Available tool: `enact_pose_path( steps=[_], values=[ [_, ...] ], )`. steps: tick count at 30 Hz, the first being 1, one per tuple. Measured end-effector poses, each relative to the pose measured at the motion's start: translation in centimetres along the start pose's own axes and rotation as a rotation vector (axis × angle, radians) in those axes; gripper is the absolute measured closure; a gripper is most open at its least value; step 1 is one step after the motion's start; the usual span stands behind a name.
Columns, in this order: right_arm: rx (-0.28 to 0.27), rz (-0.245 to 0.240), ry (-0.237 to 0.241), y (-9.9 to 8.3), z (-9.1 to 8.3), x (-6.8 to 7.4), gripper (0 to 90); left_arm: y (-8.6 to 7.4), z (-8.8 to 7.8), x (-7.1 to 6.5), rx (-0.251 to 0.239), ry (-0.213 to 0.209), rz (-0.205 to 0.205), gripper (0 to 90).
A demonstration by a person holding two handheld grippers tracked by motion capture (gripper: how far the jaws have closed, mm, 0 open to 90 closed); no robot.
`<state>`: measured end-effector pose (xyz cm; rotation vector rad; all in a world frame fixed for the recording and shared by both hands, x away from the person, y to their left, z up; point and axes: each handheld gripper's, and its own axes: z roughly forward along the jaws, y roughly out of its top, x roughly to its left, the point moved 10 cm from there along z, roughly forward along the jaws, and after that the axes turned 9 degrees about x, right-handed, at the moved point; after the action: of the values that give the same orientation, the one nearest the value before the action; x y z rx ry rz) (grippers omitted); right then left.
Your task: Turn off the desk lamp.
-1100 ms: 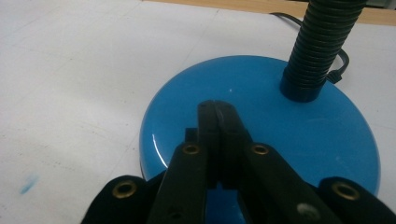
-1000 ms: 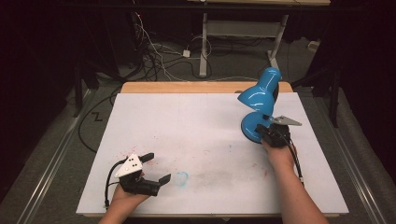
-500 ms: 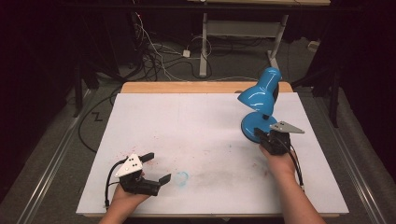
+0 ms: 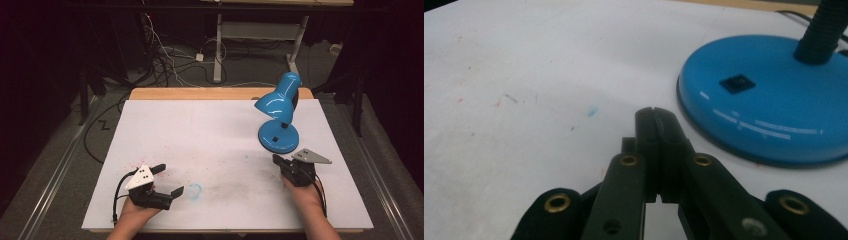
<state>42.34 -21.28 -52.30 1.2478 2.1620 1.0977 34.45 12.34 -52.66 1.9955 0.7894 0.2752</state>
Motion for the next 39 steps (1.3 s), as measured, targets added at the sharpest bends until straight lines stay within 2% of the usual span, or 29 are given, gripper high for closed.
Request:
enact_pose_path(
  steps=[5, 10, 16, 18, 30, 33, 35, 39],
  values=[
    [0.005, 0.000, 0.007, -1.6, -1.4, 0.2, 90.0, -0.1, 0.1, 0.0, 0.004, -0.002, -0.001, 0.0],
    [0.013, -0.029, 0.015, -2.7, -2.9, 0.8, 90.0, -0.1, 0.1, -0.1, 0.003, -0.002, -0.003, 0.0],
    [-0.012, -0.032, 0.023, -3.9, -4.7, 1.5, 90.0, -0.1, 0.2, -0.1, 0.005, -0.005, -0.005, 0.0],
    [-0.018, -0.012, 0.035, -4.2, -4.8, 1.7, 90.0, -0.1, 0.3, -0.1, 0.008, -0.009, -0.008, 0.0],
    [-0.010, -0.040, 0.043, -3.9, -4.4, 2.4, 90.0, -0.2, 0.4, -0.2, 0.014, -0.008, -0.007, 0.0],
    [0.007, -0.020, 0.046, -4.1, -4.3, 2.3, 81.2, -0.2, 0.4, -0.2, 0.015, -0.009, -0.009, 0.0],
    [0.011, -0.029, 0.035, -4.2, -4.3, 2.1, 75.0, -0.2, 0.4, -0.2, 0.014, -0.010, -0.008, 0.0],
    [0.032, -0.020, 0.030, -4.5, -4.2, 1.9, 55.3, -0.2, 0.5, -0.3, 0.017, -0.015, -0.008, 0.0]
  ],
)
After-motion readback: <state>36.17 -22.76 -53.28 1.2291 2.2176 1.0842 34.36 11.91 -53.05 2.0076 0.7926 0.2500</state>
